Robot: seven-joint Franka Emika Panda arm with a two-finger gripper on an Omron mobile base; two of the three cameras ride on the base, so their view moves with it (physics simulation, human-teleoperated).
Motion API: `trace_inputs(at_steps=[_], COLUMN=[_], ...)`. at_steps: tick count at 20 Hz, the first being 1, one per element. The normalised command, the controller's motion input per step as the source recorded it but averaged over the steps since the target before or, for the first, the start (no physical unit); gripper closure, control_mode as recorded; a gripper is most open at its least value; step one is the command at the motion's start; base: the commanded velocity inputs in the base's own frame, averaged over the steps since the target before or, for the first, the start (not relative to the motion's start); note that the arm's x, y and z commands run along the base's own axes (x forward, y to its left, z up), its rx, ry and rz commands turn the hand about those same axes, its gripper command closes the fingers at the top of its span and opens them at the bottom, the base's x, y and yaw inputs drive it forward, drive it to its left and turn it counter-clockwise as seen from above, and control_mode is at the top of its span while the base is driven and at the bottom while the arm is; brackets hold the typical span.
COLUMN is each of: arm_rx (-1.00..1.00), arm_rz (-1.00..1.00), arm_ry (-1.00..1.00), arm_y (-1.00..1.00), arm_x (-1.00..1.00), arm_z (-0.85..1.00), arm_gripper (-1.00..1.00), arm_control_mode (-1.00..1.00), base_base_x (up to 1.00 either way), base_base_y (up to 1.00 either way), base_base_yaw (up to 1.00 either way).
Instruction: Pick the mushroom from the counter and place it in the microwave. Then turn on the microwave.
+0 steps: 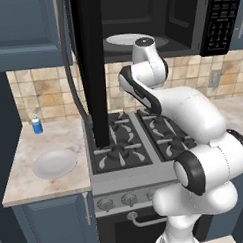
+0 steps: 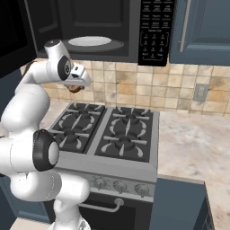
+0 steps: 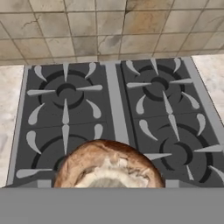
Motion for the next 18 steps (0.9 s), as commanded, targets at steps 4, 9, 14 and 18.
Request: trace_inputs(at_steps=[4, 9, 14, 18], arm_rx=[-0.02, -0.02, -0.01, 0.00], arm_rz=[0.00, 0.00, 0.00, 0.00], arm_ry=[-0.06, -0.06, -0.05, -0.03], arm_y=[-0.02, -0.02, -0.03, -0.04], arm_x=[0.00, 0.00, 0.00, 0.00], arm_z=[0.18, 0.20, 0.24, 0.24], arm_gripper=[1.00, 1.00, 1.00, 1.00], arm_control_mode=[-1.00, -1.00, -1.00, -1.00], base_base_x=[0.00, 0.00, 0.00, 0.00], base_base_y=[0.00, 0.00, 0.00, 0.00], base_base_yaw=[0.00, 0.00, 0.00, 0.00])
